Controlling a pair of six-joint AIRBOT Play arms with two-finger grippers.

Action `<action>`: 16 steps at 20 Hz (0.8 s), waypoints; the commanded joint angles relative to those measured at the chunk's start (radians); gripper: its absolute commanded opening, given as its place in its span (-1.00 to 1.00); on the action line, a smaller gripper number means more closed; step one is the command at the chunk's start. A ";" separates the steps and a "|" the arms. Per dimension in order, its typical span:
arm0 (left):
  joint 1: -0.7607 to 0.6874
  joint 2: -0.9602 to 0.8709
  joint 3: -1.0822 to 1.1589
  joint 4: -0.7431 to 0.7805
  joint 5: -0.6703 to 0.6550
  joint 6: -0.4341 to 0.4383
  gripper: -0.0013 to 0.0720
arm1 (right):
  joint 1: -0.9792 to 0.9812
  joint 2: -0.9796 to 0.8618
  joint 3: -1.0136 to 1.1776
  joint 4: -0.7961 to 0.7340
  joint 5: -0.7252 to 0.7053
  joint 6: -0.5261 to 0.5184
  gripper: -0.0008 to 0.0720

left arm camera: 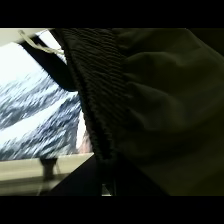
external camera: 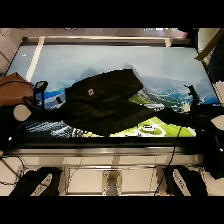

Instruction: Fold the clothes and pants, and hang the long-sleeved shirts on hangers.

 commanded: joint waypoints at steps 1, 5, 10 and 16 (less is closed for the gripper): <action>0.001 0.176 0.003 0.133 -0.209 -0.047 -0.90 | 0.001 0.137 0.142 -0.114 0.124 0.130 -0.98; 0.001 0.186 0.046 0.144 -0.302 -0.090 -0.90 | 0.001 -0.016 0.234 -0.083 0.065 0.106 -0.98; 0.001 -0.106 0.113 0.144 -0.324 -0.090 -0.90 | 0.100 -0.406 0.384 -0.001 -0.127 -0.023 -0.97; 0.009 -0.440 0.358 0.148 0.019 -0.166 -0.90 | 0.258 -0.927 0.780 -0.010 -0.274 -0.058 -0.97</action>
